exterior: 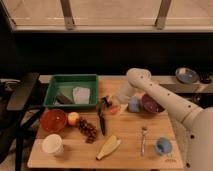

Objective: Place pepper in purple bowl

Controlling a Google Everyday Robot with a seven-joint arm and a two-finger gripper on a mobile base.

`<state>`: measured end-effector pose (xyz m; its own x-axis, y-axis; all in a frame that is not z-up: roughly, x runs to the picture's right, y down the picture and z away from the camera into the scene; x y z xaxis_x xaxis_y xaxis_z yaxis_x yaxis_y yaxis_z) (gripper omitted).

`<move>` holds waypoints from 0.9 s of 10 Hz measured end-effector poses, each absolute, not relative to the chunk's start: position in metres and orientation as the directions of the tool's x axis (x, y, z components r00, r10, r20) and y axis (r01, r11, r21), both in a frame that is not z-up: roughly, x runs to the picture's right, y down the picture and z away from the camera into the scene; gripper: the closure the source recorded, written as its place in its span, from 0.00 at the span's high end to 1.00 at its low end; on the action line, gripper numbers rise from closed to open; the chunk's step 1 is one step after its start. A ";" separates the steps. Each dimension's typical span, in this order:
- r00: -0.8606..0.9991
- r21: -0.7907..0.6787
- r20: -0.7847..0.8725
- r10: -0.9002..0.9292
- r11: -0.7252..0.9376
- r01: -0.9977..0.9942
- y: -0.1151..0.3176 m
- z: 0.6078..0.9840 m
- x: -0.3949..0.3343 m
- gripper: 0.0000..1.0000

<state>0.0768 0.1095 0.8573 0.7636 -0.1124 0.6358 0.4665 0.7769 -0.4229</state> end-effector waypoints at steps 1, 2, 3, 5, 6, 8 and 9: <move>0.775 -0.430 0.624 -0.104 0.782 0.451 0.109 0.857 0.085 0.65; 0.784 -0.438 0.613 -0.098 0.784 0.441 0.109 0.859 0.089 0.65; 0.790 -0.445 0.606 -0.095 0.783 0.435 0.108 0.861 0.091 0.65; 0.793 -0.466 0.602 -0.089 0.768 0.440 0.115 0.869 0.091 0.65; 0.792 -0.468 0.604 -0.091 0.764 0.444 0.116 0.871 0.087 0.65; 0.795 -0.481 0.600 -0.091 0.753 0.449 0.119 0.875 0.085 0.65; 0.799 -0.489 0.595 -0.088 0.749 0.446 0.122 0.877 0.087 0.65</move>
<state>0.0868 0.1216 0.8768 0.7992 -0.0876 0.5946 0.4462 0.7493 -0.4894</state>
